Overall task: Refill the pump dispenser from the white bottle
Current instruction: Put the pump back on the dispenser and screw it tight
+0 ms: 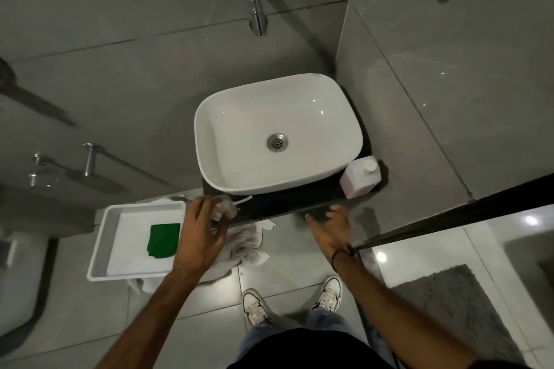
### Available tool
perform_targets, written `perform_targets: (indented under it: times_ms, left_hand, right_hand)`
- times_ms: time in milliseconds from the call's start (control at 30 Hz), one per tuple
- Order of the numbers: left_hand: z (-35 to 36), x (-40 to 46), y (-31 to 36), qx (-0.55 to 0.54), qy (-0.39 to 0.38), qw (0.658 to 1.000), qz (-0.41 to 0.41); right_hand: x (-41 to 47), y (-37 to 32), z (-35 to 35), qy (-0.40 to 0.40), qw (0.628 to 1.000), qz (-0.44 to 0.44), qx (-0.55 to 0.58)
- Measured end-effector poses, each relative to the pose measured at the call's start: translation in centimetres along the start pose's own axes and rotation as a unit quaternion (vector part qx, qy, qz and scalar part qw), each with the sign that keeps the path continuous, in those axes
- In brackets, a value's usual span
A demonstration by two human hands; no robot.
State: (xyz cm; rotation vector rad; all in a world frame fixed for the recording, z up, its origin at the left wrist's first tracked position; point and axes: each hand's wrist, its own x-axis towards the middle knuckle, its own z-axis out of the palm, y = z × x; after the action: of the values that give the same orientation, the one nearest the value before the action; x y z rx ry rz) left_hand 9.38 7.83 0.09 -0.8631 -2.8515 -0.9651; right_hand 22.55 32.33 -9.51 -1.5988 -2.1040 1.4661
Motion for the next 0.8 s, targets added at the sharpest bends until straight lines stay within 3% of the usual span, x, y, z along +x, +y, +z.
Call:
perform_targets:
  times_ms: [167, 333, 533, 733, 800]
  left_hand:
    - [-4.5, 1.2, -2.5, -0.013, 0.04, 0.999, 0.006]
    - [-5.8, 2.2, -5.1, -0.018, 0.021, 0.999, 0.027]
    - [-4.8, 3.4, -6.2, -0.022, -0.029, 0.998, 0.058]
    - [-1.5, 5.6, -6.3, 0.024, -0.203, 0.978, 0.046]
    - [-0.7, 6.0, -6.6, 0.044, -0.219, 0.973, 0.051]
  right_hand:
    - [-4.1, -3.5, 6.9, -0.112, 0.991, -0.077, -0.011]
    - [-6.8, -5.4, 11.4, -0.166, 0.976, -0.135, -0.044]
    - [-7.9, -6.8, 14.3, -0.141, 0.974, -0.163, -0.074]
    - [-8.8, -8.4, 18.2, -0.087, 0.98, -0.164, -0.074]
    - [-8.9, -8.4, 19.7, -0.084, 0.983, -0.139, -0.086]
